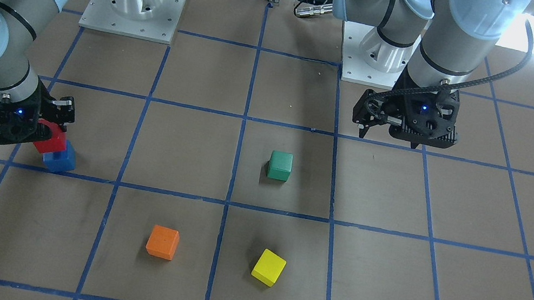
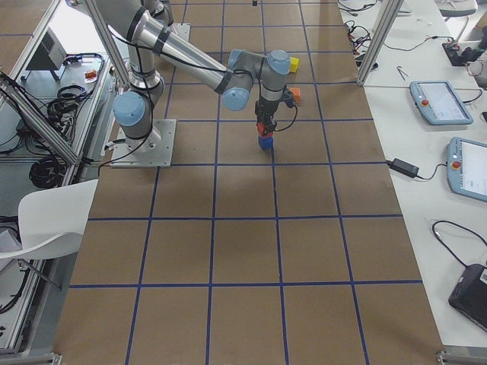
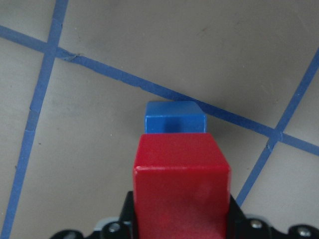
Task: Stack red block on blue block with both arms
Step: 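Lower the red cube onto the blue cube and open the right gripper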
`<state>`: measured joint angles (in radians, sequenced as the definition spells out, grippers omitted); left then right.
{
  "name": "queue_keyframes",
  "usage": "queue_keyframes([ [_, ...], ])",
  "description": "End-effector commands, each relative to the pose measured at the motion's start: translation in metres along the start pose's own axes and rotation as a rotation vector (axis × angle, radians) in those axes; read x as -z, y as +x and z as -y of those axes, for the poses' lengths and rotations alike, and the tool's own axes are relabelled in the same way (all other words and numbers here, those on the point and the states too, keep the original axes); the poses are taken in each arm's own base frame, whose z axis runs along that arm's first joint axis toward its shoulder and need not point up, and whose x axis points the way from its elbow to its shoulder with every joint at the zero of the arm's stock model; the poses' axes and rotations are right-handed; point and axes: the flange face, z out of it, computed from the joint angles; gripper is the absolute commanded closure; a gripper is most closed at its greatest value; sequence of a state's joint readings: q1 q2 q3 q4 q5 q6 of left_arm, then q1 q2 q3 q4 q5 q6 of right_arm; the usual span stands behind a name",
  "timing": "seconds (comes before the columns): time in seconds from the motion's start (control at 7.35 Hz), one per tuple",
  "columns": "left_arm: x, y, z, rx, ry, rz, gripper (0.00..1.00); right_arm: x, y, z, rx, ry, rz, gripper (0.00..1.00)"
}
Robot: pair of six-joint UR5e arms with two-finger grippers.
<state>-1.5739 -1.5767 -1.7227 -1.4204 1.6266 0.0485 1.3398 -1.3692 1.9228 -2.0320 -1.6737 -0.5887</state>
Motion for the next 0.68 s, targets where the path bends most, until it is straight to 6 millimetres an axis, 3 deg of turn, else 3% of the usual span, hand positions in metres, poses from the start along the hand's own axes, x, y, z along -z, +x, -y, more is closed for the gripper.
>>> queue_keyframes([
  [0.0,-0.0001,-0.0001,0.0001,-0.001,0.000,0.001,0.00,-0.0042,-0.0008,-0.0002,-0.018,-0.004,0.008,0.98],
  [0.41,-0.0001,0.0001,-0.0006,0.001,0.000,-0.001,0.00,-0.0076,0.0044,0.0076,-0.023,0.037,-0.022,0.98],
  [0.54,0.0006,0.0000,-0.0004,0.000,0.001,-0.001,0.00,-0.0111,0.0026,0.0061,-0.021,0.031,-0.015,0.90],
])
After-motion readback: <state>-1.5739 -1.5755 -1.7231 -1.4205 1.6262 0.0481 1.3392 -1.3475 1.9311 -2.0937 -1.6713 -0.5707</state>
